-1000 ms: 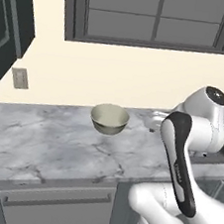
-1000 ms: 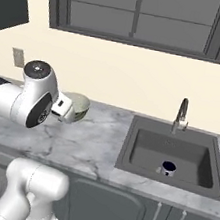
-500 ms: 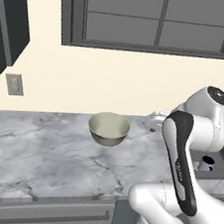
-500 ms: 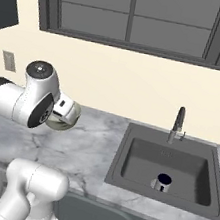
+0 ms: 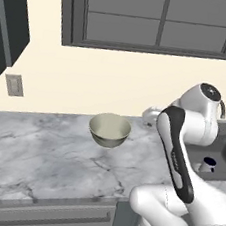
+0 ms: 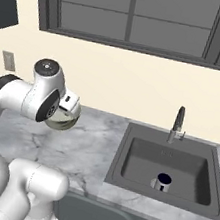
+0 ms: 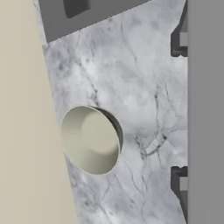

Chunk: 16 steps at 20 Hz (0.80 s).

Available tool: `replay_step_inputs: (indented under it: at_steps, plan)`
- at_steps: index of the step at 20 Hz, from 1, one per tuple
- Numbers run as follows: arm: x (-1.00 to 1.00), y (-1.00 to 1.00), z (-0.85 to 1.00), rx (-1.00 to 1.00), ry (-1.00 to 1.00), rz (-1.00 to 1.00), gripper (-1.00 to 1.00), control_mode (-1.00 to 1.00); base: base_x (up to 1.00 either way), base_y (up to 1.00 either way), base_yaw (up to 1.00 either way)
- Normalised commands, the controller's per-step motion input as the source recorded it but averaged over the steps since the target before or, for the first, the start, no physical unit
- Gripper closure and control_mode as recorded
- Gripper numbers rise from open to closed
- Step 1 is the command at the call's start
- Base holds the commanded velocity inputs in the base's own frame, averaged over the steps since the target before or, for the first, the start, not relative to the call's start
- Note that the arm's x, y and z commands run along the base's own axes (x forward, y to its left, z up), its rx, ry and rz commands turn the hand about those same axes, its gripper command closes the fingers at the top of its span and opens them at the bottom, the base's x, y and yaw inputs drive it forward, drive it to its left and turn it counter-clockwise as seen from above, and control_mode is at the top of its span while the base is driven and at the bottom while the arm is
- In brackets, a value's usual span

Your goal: Pick the mug and place it in the sink. Pick the bowl and place it in the open cabinet and then close the cabinet.

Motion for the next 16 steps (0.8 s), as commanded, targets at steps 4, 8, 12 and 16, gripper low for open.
replay_step_inputs:
  at_steps: [4, 8, 12, 16]
  plan:
    - [0.73, 0.0, 0.0, 0.0, -0.02, 0.0, -1.0, -1.0, 0.0, 0.0, 0.0]
    - [0.39, 0.01, 0.0, 0.0, 0.0, 0.0, -1.0, -1.0, 0.0, 0.0, 0.0]
    - [0.31, 0.01, -0.05, 0.0, 0.0, 0.0, -1.0, -1.0, 0.0, 0.0, 0.0]
    - [0.28, 0.07, -0.36, 0.01, 0.0, 0.0, -1.0, -1.0, 0.0, 0.0, 0.0]
